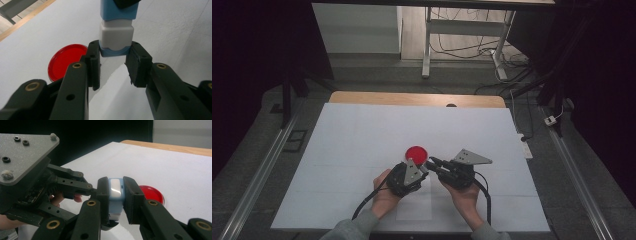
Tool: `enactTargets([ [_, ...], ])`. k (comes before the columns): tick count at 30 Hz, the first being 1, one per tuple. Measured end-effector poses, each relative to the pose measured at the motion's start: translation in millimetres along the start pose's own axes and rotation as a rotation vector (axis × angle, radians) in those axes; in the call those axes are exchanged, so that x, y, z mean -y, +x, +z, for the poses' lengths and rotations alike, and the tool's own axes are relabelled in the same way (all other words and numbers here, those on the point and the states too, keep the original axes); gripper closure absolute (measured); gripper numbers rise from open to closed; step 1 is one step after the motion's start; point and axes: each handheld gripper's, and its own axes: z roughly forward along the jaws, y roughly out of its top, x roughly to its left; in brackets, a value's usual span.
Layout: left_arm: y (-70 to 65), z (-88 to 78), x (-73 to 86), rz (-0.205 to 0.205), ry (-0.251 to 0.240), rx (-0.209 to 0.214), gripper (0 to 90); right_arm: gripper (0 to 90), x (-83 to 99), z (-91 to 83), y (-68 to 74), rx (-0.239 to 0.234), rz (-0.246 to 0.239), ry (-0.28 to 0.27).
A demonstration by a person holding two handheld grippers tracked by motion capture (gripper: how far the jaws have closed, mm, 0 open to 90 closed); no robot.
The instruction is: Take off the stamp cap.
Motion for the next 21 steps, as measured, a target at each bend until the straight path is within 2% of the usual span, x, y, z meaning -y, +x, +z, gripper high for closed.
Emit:
enactTargets([
  [21, -0.3, 0.9, 1.0, 0.009, 0.021, 0.005, 65.9, 75.7, 1.3, 1.6, 4.0, 0.022, -0.022, 0.013],
])
